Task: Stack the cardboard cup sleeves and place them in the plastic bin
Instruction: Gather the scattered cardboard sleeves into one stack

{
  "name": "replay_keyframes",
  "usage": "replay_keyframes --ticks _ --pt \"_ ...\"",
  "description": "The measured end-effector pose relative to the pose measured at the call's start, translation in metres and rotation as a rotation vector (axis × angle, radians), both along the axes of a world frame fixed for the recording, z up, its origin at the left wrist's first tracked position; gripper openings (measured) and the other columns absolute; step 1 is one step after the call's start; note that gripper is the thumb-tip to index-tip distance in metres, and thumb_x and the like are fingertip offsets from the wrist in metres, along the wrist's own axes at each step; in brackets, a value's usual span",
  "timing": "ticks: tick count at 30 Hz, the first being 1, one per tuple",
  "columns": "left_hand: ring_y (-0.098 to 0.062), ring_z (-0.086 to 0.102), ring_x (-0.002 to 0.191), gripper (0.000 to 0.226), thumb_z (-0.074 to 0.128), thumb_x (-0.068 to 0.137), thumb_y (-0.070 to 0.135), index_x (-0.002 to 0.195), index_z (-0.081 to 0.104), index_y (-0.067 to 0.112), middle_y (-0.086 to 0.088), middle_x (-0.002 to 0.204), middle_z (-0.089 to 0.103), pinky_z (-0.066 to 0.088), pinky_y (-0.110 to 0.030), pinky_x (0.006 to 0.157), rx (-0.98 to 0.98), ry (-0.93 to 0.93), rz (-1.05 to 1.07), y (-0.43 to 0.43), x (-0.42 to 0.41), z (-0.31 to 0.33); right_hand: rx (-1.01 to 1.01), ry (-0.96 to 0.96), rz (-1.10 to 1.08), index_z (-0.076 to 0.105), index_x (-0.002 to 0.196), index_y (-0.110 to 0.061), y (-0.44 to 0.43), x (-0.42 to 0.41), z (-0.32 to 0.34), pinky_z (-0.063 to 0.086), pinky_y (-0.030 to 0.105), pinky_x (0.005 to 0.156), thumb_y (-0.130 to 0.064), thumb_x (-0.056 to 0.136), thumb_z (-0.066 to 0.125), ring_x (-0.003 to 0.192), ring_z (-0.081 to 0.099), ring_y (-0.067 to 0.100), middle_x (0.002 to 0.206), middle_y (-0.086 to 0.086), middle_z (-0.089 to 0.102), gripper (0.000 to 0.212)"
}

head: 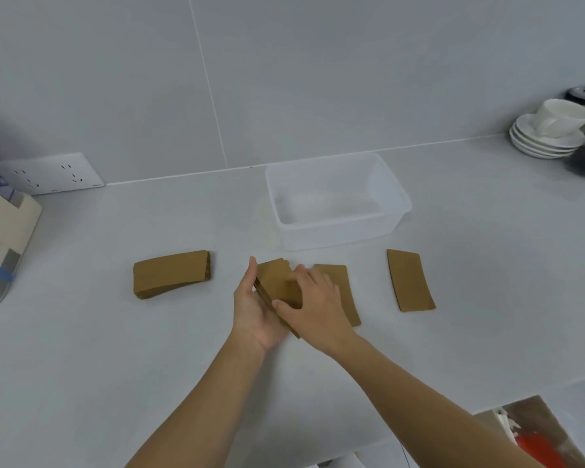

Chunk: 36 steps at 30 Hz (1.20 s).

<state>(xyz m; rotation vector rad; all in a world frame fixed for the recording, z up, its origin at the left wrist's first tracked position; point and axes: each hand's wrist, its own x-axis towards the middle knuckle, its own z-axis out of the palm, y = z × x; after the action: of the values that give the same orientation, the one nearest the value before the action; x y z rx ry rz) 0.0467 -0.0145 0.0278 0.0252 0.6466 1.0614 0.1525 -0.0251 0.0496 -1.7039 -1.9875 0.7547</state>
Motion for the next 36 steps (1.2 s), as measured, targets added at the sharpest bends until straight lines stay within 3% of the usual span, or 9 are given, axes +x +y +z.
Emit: replay_keyframes --ticks 4,9,11,13,17,22,28,31,36 --pt "-0.030 0.062 0.112 0.070 0.063 0.070 0.059 0.123 0.058 0.013 -0.009 0.127 0.062 0.049 -0.045 0.094 -0.026 -0.015 0.024 -0.001 -0.002 -0.002 0.004 0.021 0.025 0.053 0.116 -0.017 0.001 0.000 -0.005 0.026 0.029 0.096 -0.040 0.081 0.057 0.115 0.039 0.016 0.123 -0.002 0.052 0.042" --pt "-0.031 0.067 0.099 0.065 0.066 0.068 0.060 0.111 0.065 0.012 -0.009 0.105 0.070 0.051 -0.046 0.090 -0.075 -0.025 0.041 0.002 -0.001 -0.008 -0.017 0.102 0.012 0.063 0.098 -0.015 0.008 0.010 -0.002 0.038 0.028 0.096 -0.040 0.081 0.059 0.101 0.050 0.013 0.111 -0.002 0.059 0.030" --pt "-0.029 0.069 0.090 0.067 0.069 0.064 0.061 0.107 0.067 0.010 -0.010 0.097 0.072 0.053 -0.046 0.088 -0.092 -0.038 0.068 0.004 0.000 -0.010 0.008 0.115 -0.065 0.063 0.099 -0.013 0.012 0.018 -0.002 0.043 0.019 0.087 -0.038 0.083 0.059 0.095 0.050 0.011 0.111 -0.001 0.056 0.030" --pt "-0.029 0.069 0.085 0.069 0.071 0.062 0.061 0.107 0.067 0.008 -0.012 0.092 0.073 0.053 -0.047 0.087 -0.098 -0.060 0.095 0.006 -0.002 -0.013 0.042 0.018 -0.151 0.058 0.111 -0.013 0.017 0.029 -0.005 0.034 0.016 0.088 -0.040 0.084 0.056 0.104 0.047 0.014 0.119 0.001 0.052 0.038" --pt "-0.029 0.070 0.087 0.069 0.069 0.064 0.060 0.107 0.067 0.007 -0.013 0.092 0.074 0.050 -0.053 0.089 -0.106 -0.078 0.133 0.008 -0.006 -0.019 -0.026 -0.219 -0.297 0.039 0.131 -0.011 0.019 0.044 -0.018 0.027 0.036 0.102 -0.053 0.081 0.054 0.125 0.037 0.025 0.137 0.007 0.042 0.067" --pt "-0.029 0.070 0.089 0.066 0.068 0.065 0.060 0.105 0.068 0.007 -0.013 0.095 0.074 0.051 -0.054 0.086 -0.108 -0.070 0.126 0.007 -0.009 -0.023 -0.088 -0.387 -0.329 0.020 0.141 -0.008 0.009 0.047 -0.039 0.027 0.040 0.105 -0.068 0.077 0.047 0.132 0.031 0.027 0.144 0.010 0.035 0.092" --pt "-0.028 0.070 0.088 0.064 0.067 0.067 0.060 0.104 0.068 0.007 -0.013 0.095 0.074 0.053 -0.052 0.083 -0.116 -0.039 0.122 0.005 -0.015 -0.026 0.011 -0.585 -0.251 0.036 0.127 -0.003 0.006 0.041 -0.045 0.035 0.036 0.092 -0.053 0.088 0.039 0.112 0.044 0.027 0.123 0.012 0.050 0.064" --pt "-0.028 0.070 0.088 0.063 0.067 0.067 0.059 0.103 0.068 0.007 -0.013 0.095 0.073 0.054 -0.052 0.081 -0.125 -0.039 0.120 0.005 -0.018 -0.025 -0.016 -0.525 -0.241 0.041 0.118 -0.005 0.010 0.041 -0.039 0.037 0.034 0.088 -0.038 0.087 0.046 0.106 0.046 0.026 0.116 0.011 0.052 0.046" --pt "-0.028 0.069 0.089 0.062 0.067 0.067 0.059 0.101 0.069 0.008 -0.014 0.095 0.073 0.054 -0.053 0.081 -0.115 -0.043 0.131 0.005 -0.026 -0.021 -0.134 -0.303 -0.257 0.044 0.117 -0.007 0.017 0.034 -0.020 0.036 0.036 0.091 -0.034 0.079 0.058 0.109 0.044 0.026 0.117 0.009 0.051 0.049"
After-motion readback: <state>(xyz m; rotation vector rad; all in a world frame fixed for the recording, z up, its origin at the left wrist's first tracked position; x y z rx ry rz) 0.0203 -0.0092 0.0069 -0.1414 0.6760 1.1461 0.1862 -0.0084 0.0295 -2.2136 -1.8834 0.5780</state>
